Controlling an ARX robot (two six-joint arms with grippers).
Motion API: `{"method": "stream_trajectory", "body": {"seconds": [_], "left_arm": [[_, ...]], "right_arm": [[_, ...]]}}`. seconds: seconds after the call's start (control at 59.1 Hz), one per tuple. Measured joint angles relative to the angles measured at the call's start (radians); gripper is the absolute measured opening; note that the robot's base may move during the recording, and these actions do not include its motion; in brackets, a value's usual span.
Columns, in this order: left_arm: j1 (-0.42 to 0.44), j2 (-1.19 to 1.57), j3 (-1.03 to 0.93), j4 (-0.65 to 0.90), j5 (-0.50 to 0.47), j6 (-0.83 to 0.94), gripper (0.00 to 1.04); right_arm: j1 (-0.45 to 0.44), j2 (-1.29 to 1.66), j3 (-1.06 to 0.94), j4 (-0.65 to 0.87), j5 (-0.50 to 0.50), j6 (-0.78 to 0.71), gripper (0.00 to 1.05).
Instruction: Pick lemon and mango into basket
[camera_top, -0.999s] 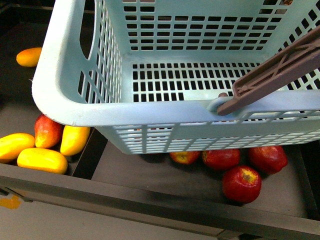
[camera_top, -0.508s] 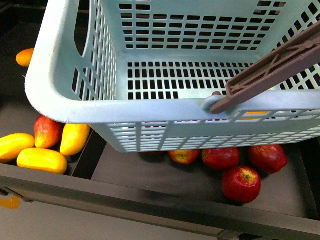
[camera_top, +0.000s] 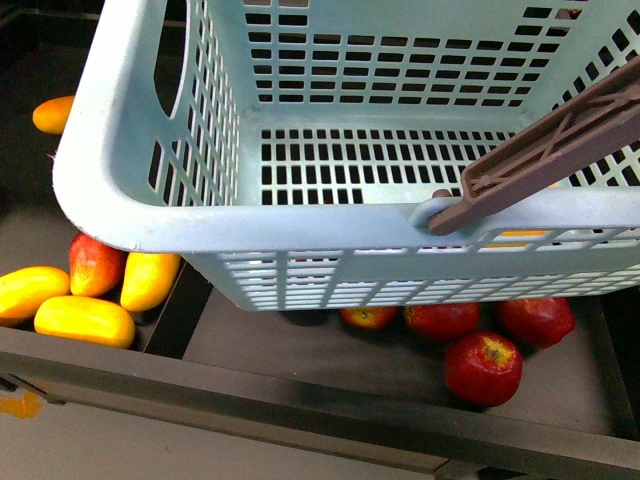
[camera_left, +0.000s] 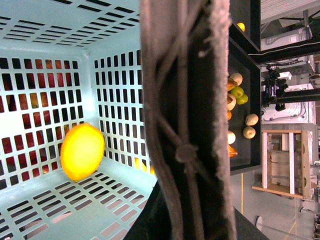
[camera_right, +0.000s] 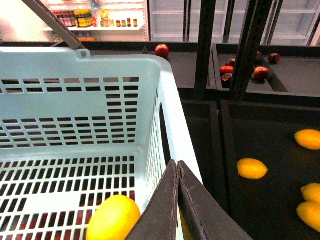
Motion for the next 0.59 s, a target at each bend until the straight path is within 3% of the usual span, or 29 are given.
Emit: {"method": "stream_trajectory", "body": {"seconds": [0.339, 0.592], "left_arm": [[-0.001, 0.000, 0.000, 0.000, 0.005, 0.000, 0.05], [-0.001, 0.000, 0.000, 0.000, 0.001, 0.001, 0.05]], "right_arm": [[0.000, -0.176, -0.068, -0.108, 0.000, -0.001, 0.02], [0.000, -0.193, -0.073, -0.114, 0.000, -0.002, 0.45]]}}
